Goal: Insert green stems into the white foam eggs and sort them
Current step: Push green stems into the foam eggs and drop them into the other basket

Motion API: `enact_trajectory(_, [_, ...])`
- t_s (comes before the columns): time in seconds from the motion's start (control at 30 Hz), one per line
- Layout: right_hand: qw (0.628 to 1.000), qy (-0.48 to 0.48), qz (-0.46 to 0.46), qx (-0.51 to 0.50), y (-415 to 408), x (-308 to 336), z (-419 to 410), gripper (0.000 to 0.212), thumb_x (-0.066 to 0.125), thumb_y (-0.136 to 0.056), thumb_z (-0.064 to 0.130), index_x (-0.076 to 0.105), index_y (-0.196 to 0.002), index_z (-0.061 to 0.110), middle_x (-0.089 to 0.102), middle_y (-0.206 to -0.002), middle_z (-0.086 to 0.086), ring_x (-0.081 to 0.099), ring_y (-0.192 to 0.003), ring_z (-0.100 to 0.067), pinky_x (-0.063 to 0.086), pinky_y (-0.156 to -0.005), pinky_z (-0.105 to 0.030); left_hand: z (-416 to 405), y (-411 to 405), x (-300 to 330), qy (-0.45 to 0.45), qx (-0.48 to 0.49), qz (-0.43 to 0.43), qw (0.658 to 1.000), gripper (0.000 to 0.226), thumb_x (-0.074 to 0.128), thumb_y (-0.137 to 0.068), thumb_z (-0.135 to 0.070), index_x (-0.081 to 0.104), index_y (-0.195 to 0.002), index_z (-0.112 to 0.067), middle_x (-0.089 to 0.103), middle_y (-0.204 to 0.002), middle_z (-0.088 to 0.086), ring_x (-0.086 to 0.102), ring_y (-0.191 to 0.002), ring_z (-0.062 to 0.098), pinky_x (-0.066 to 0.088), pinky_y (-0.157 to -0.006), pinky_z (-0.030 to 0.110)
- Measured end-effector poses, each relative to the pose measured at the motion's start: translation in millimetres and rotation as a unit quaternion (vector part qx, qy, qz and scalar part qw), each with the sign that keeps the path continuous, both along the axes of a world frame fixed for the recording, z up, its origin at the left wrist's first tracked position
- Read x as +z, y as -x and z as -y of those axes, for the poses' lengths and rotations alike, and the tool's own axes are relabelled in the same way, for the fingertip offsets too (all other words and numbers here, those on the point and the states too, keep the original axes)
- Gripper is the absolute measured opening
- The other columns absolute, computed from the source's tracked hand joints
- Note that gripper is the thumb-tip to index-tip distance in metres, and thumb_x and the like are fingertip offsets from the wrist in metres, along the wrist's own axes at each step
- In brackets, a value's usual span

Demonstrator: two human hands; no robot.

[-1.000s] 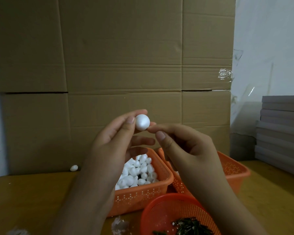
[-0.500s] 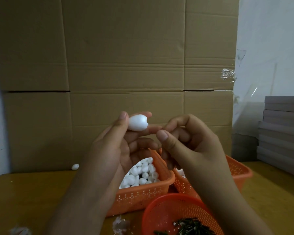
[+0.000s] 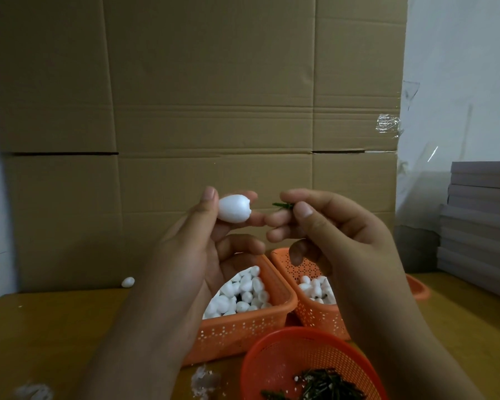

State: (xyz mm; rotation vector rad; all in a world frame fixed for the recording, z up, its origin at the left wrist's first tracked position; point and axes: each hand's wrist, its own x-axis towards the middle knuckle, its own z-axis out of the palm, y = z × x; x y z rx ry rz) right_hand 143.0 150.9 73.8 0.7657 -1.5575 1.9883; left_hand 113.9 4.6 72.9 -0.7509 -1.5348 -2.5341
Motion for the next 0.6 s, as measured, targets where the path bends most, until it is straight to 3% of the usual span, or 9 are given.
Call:
enact_trajectory(0.27, [0.999,-0.027,0.004,-0.024,-0.6,1.0,1.4,0.020,0.060,-0.077,0.018,0.061,-0.092,0.005,0.076,-0.079,-0.009,0.074,-0.074,-0.018,0.054,-0.055,-0.019,-0.8,-0.6,-2.4,0.033,0.101,-0.041,0.993,0.035,0.046,-0.093,-0.040,0.076,-0.088,-0.022,0.074,-0.085,0.012,0.065,-0.058,0.012,0.051,-0.050,0.020])
enact_trajectory(0.47, [0.995,-0.035,-0.006,-0.096,2.2,-1.0,2.1,0.021,0.065,-0.069,0.025,0.068,-0.083,0.011,0.074,-0.073,-0.008,0.069,-0.063,-0.011,0.051,-0.056,-0.016,-3.6,-2.8,-3.2,0.045,0.092,-0.053,0.993,0.034,0.048,-0.087,-0.044,0.075,-0.088,-0.023,0.074,-0.094,0.014,0.066,-0.060,0.012,0.051,-0.051,0.020])
enact_trajectory(0.6, [0.993,-0.048,-0.011,-0.109,2.7,-1.4,2.6,0.020,0.066,-0.069,0.027,0.070,-0.080,0.011,0.073,-0.070,-0.007,0.066,-0.058,-0.010,0.050,-0.054,-0.016,-4.2,-3.6,-3.7,0.055,0.097,-0.058,0.992,0.034,0.047,-0.089,-0.042,0.076,-0.087,-0.024,0.075,-0.088,0.010,0.066,-0.060,0.011,0.052,-0.051,0.019])
